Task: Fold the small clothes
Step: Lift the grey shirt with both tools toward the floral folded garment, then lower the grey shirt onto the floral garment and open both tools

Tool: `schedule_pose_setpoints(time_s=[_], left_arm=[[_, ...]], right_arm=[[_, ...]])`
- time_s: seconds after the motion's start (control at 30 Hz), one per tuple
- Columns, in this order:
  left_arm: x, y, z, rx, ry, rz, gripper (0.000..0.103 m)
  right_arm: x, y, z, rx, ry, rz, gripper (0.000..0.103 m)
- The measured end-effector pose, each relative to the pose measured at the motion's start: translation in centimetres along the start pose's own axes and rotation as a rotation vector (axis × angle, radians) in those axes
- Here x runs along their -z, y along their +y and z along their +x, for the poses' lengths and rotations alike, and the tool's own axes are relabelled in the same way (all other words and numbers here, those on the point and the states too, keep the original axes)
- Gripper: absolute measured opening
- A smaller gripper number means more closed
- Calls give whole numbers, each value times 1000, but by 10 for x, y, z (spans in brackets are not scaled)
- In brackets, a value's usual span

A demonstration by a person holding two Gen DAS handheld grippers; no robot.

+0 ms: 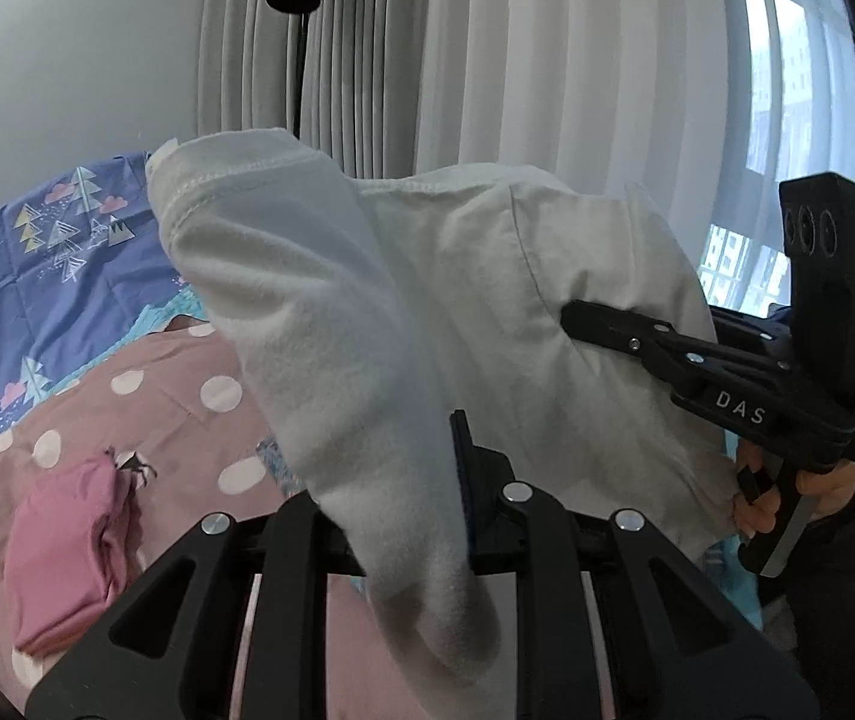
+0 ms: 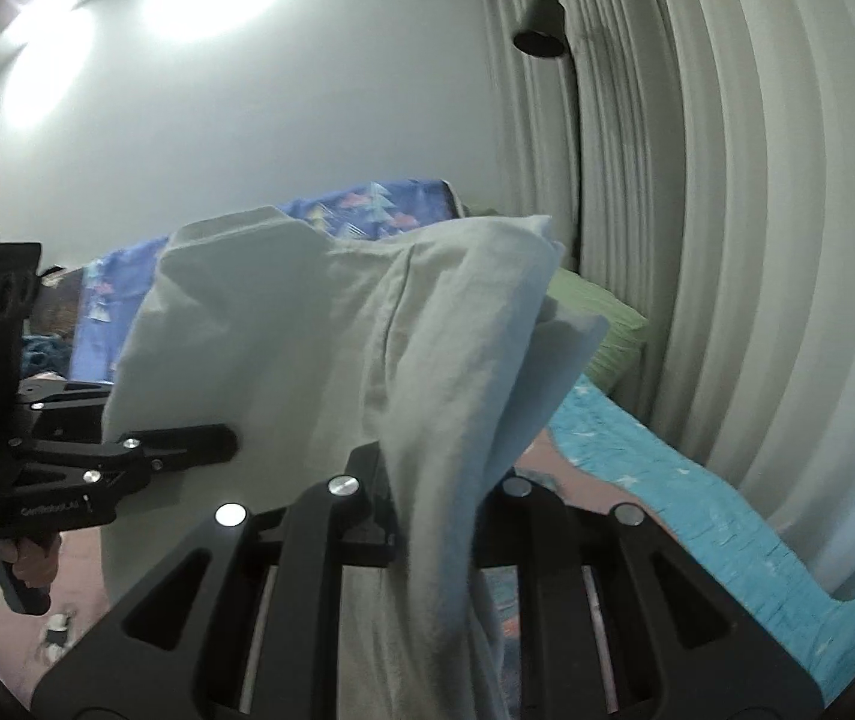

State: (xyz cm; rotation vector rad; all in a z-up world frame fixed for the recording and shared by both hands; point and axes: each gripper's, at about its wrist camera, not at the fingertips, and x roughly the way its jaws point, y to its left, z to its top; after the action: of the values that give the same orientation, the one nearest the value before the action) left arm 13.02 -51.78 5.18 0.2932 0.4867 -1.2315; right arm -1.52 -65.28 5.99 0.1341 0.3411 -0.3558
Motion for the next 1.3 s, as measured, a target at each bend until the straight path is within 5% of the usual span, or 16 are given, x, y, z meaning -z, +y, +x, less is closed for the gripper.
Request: schedule_pose_setpoints(time_s=[0.33, 0.37, 0.47, 0.57, 0.6, 0.73, 1.0, 1.17, 1.3], left_arm=[[-11, 23, 87, -55, 70, -1, 23], [-8, 27, 96, -68, 91, -3, 28], [20, 41, 137, -192, 226, 14, 69], [54, 48, 161, -237, 319, 64, 73], [67, 52, 164, -233, 317, 44, 81], [91, 67, 160, -200, 258, -111, 84], [94, 53, 163, -284, 237, -76, 84], [96, 41, 132, -320, 204, -102, 86], [97, 19, 85, -286, 190, -88, 100]], right_arm=[[0, -42, 87, 21, 99, 51, 17], [6, -46, 100, 39, 133, 60, 28], [33, -60, 139, 214, 265, 86, 39], [95, -77, 176, 259, 505, 156, 42], [113, -81, 175, 240, 472, 190, 42], [134, -85, 161, 253, 370, 283, 44], [133, -75, 160, 355, 356, 245, 59], [135, -74, 159, 445, 348, 226, 73], [133, -65, 148, 531, 322, 185, 78]])
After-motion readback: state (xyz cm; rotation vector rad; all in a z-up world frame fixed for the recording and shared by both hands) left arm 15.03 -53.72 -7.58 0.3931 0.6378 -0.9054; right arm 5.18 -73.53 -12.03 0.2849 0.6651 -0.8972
